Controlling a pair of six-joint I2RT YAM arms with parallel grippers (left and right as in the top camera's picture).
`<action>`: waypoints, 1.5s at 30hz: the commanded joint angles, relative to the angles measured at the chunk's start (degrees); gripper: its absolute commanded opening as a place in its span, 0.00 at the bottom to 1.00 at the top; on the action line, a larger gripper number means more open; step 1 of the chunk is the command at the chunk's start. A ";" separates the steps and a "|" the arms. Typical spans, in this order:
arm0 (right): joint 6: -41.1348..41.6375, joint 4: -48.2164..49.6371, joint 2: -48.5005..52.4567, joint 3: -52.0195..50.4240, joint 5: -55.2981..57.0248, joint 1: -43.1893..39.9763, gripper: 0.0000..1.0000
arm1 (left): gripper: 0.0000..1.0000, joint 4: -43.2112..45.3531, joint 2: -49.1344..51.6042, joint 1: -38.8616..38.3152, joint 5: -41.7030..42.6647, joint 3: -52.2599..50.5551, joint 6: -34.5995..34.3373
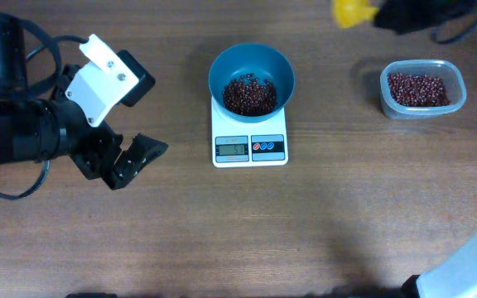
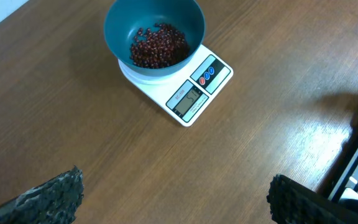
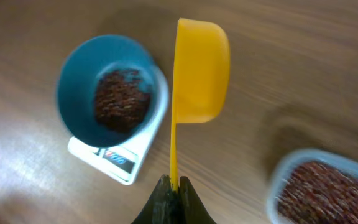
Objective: Scoop item into bowl and weigh 50g on scale
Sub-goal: 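Carry the scoop over the teal bowl and tip beans in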
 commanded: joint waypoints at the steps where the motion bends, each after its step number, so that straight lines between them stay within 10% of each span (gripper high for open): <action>1: 0.02 1.05 2.54 0.42 3.13 5.97 0.04 | 0.99 -0.07 0.02 -0.11 0.98 0.52 1.09; 45: -7.52 5.99 15.61 -0.72 25.24 24.70 0.04 | 0.99 -0.07 0.02 -0.11 0.98 0.52 1.09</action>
